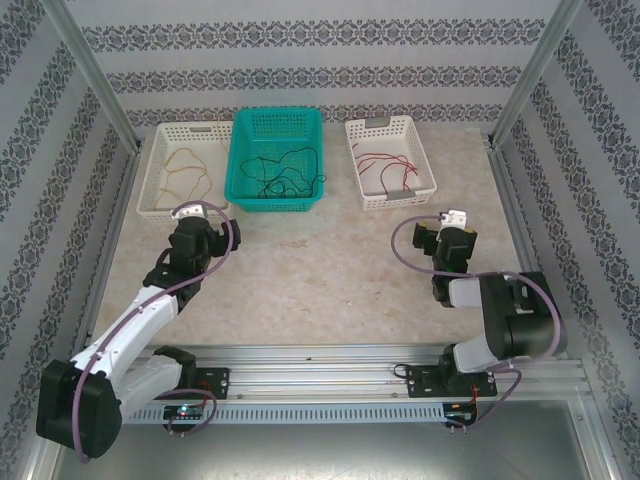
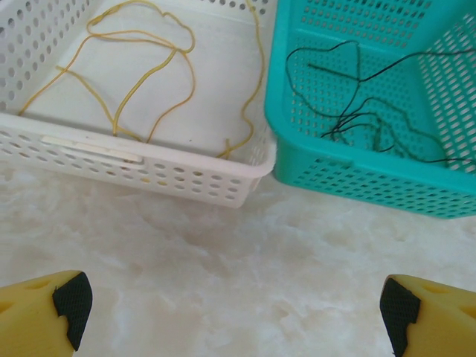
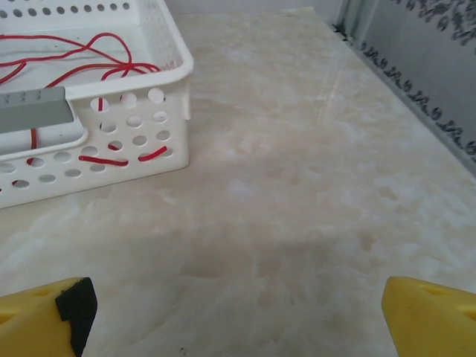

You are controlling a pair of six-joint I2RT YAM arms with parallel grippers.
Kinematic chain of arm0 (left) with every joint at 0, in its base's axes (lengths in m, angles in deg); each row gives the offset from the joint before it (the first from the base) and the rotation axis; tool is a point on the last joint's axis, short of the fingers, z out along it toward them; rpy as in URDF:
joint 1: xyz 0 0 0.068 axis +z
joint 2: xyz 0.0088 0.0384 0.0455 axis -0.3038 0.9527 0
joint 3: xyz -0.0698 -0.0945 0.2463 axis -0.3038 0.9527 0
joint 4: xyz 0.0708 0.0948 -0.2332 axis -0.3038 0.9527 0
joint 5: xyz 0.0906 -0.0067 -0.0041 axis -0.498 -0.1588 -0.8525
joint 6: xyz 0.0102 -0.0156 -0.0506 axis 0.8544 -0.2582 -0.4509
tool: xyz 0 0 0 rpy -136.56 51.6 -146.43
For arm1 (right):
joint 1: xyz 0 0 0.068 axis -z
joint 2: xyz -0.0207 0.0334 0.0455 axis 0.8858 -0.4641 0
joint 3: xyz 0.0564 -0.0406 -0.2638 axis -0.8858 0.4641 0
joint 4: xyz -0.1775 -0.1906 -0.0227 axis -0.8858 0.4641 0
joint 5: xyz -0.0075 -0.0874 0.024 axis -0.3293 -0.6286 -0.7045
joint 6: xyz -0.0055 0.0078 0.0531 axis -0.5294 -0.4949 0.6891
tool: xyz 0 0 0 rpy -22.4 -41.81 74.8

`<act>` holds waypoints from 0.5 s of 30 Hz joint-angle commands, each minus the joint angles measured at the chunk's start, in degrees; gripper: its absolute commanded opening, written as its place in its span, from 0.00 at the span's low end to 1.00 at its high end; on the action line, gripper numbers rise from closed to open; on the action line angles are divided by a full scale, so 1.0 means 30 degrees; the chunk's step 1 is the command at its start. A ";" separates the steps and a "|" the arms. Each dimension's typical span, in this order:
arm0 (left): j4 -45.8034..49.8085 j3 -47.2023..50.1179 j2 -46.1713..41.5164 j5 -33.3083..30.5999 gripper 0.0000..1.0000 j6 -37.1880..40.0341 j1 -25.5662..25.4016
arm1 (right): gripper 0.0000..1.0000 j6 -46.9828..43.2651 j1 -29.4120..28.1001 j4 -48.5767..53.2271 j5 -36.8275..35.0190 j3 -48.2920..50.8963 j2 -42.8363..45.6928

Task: Untangle the cables

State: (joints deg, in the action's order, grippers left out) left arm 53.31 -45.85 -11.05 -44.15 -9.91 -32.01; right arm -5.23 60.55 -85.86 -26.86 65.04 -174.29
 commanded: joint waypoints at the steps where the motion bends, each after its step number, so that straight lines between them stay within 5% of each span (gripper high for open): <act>1: -0.1475 0.0516 0.0583 -0.1385 1.00 0.1730 -0.0299 | 0.98 -0.0181 0.0470 -0.0889 0.2147 -0.0889 0.0130; 10: -0.7044 0.1942 0.2280 -0.3867 1.00 0.4107 0.0019 | 0.98 -0.0170 0.0602 -0.1809 0.2477 -0.0534 0.0029; 15: -1.3262 0.4027 0.4520 -0.2132 1.00 0.7194 0.1346 | 0.98 -0.0191 0.0532 -0.1688 0.2259 -0.0608 -0.0010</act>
State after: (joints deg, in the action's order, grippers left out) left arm 27.89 -36.38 -1.76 -51.67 4.34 -30.00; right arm -5.27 62.21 -89.18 -20.78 64.01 -174.73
